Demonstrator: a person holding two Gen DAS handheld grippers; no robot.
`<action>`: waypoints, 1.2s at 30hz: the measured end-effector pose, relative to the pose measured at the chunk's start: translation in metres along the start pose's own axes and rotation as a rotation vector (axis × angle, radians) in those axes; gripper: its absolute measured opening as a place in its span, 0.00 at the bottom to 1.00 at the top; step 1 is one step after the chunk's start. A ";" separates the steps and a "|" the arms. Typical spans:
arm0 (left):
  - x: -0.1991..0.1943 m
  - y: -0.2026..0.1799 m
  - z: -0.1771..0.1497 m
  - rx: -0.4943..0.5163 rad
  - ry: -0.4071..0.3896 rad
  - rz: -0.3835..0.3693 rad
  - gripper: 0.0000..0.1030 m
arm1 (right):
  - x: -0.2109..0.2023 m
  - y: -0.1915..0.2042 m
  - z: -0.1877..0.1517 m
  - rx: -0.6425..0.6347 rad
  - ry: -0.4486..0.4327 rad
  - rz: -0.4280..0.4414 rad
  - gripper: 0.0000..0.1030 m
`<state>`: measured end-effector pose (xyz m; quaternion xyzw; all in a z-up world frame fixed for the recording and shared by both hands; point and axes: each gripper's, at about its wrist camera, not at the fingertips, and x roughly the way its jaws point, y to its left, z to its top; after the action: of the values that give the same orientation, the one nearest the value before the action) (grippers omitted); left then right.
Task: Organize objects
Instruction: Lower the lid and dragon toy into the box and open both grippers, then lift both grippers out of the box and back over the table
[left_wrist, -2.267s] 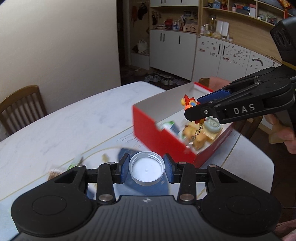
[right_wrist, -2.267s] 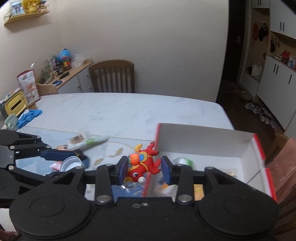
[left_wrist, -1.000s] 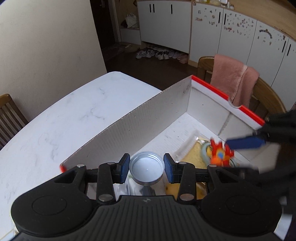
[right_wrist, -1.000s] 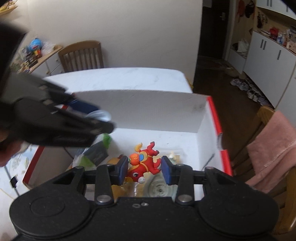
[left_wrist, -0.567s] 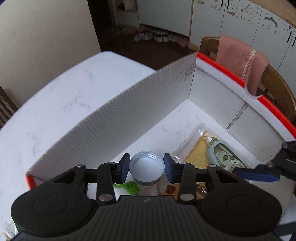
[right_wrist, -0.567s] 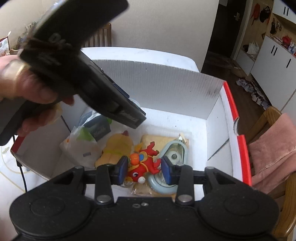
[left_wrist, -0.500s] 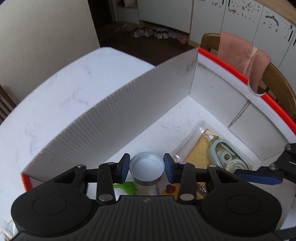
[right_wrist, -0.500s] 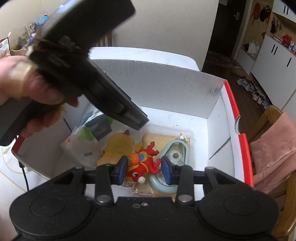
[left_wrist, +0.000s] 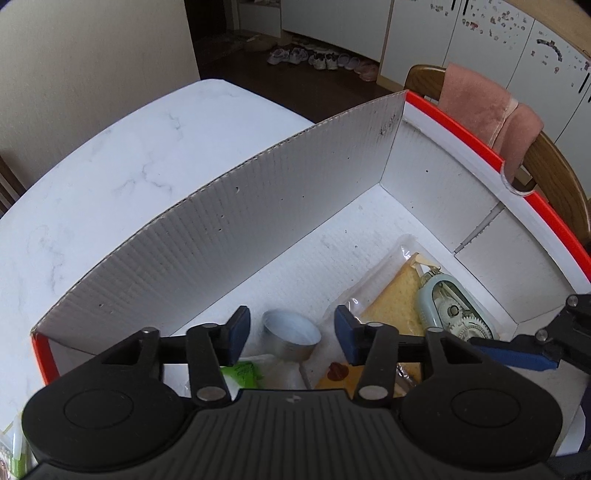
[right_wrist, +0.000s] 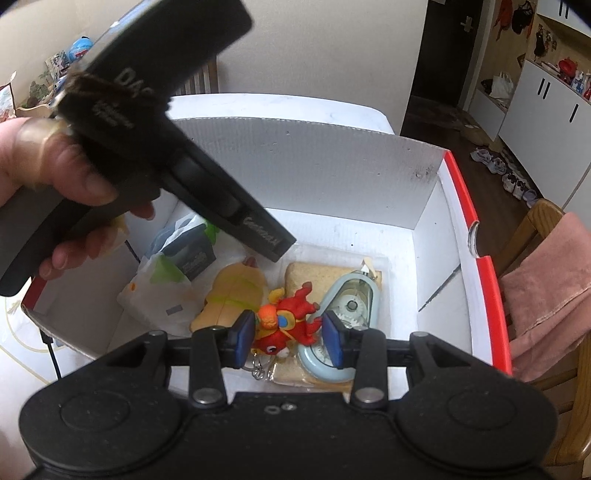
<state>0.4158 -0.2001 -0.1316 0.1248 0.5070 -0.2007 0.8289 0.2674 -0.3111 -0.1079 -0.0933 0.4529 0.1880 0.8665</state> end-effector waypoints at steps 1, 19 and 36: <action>-0.002 0.001 -0.002 -0.003 -0.007 -0.004 0.51 | 0.000 -0.001 0.001 0.003 -0.001 -0.002 0.38; -0.091 0.016 -0.044 -0.003 -0.195 -0.029 0.51 | -0.036 -0.007 0.006 0.068 -0.075 -0.031 0.53; -0.171 0.055 -0.115 -0.035 -0.299 -0.075 0.51 | -0.075 0.061 0.015 0.069 -0.152 -0.027 0.61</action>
<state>0.2807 -0.0689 -0.0317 0.0600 0.3856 -0.2393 0.8891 0.2146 -0.2681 -0.0366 -0.0550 0.3909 0.1669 0.9035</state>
